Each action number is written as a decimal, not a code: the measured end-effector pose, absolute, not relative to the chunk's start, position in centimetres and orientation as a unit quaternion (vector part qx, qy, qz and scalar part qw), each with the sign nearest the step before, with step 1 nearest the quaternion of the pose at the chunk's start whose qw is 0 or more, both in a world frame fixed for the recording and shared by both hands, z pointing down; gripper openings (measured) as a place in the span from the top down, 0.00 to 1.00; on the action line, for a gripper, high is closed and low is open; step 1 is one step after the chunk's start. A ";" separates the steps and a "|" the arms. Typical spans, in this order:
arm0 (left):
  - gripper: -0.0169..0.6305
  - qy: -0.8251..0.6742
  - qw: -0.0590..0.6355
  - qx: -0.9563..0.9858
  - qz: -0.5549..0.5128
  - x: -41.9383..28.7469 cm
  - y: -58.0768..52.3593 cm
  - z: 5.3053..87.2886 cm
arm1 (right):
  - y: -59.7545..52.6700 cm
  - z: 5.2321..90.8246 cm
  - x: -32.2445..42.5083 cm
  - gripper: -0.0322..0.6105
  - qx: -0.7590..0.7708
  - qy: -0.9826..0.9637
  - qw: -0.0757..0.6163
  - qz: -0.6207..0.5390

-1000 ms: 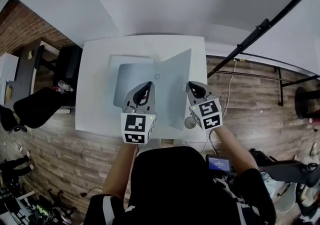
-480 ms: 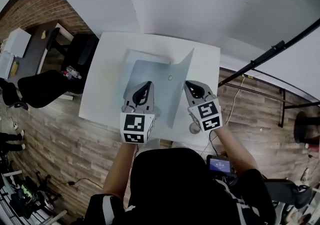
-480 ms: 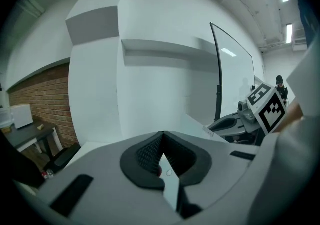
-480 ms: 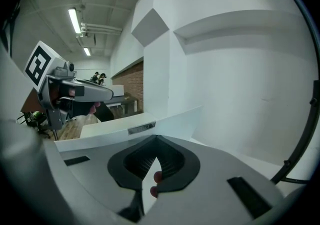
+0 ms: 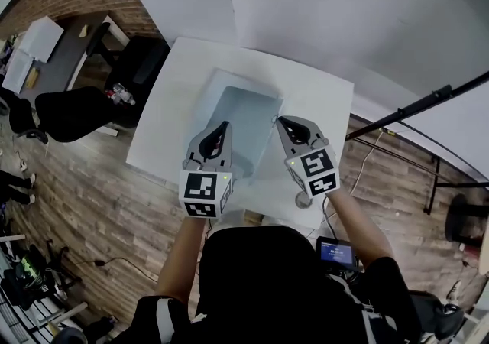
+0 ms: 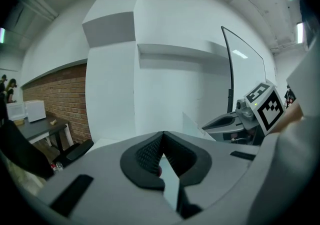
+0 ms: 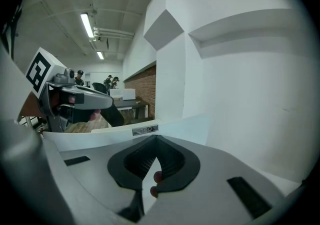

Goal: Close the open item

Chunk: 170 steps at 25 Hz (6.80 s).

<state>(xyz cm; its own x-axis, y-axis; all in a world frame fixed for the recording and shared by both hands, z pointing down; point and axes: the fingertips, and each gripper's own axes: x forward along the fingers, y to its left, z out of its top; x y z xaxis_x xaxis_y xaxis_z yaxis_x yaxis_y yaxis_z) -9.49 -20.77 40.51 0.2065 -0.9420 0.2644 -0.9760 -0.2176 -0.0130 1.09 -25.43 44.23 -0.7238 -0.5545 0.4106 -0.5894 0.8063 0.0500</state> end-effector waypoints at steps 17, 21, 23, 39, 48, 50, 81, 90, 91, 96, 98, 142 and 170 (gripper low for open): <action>0.96 -0.666 0.118 0.732 0.083 -15.4 -18.2 41.9 | -26.2 45.0 -5.8 0.89 0.229 -0.950 0.208 0.047; 0.96 -0.677 0.129 0.720 0.076 -17.1 -17.8 42.2 | -26.5 45.2 -7.6 0.89 0.218 -0.951 0.214 0.046; 0.96 -0.683 0.134 0.714 0.074 -17.9 -17.6 42.5 | -26.6 45.5 -8.4 0.89 0.212 -0.952 0.218 0.045; 0.96 -0.704 0.190 0.680 0.073 -22.8 -17.5 46.7 | -27.5 48.5 -14.3 0.89 0.175 -0.951 0.247 0.059; 0.96 -0.708 0.215 0.669 0.077 -25.1 -17.9 49.2 | -28.6 51.0 -17.0 0.89 0.163 -0.948 0.265 0.068; 0.96 -0.708 0.222 0.666 0.079 -25.4 -17.9 49.9 | -28.7 51.4 -17.5 0.89 0.162 -0.947 0.268 0.072; 0.96 -0.714 0.296 0.629 0.083 -29.2 -18.6 56.6 | -29.9 58.6 -21.9 0.89 0.134 -0.933 0.312 0.118; 0.96 -0.713 0.308 0.624 0.087 -29.4 -18.8 57.5 | -30.0 60.0 -22.3 0.89 0.133 -0.928 0.323 0.129; 0.96 -0.712 0.311 0.624 0.087 -29.5 -18.8 57.6 | -30.0 60.1 -22.3 0.89 0.133 -0.928 0.324 0.130; 0.96 -0.709 0.321 0.622 0.087 -29.9 -19.2 58.3 | -30.3 60.6 -22.6 0.89 0.133 -0.925 0.331 0.131; 0.96 -0.708 0.325 0.620 0.088 -30.0 -19.3 58.6 | -30.3 60.6 -22.6 0.89 0.132 -0.924 0.334 0.128; 0.96 -0.695 0.340 0.627 0.091 -30.9 -19.8 60.9 | -30.0 63.7 -23.5 0.89 0.115 -0.883 0.440 0.114; 0.96 -0.678 0.265 0.676 0.113 -27.9 -20.1 55.3 | -28.3 59.4 -19.3 0.89 0.141 -0.891 0.409 0.139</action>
<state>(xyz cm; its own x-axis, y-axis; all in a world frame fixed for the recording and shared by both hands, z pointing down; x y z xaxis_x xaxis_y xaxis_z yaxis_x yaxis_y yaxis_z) -27.86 -20.15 55.25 0.0555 -0.8568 0.5127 -0.9768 0.0598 0.2057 -19.27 -28.34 59.43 -0.6263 -0.1382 0.7672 -0.3648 0.9217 -0.1319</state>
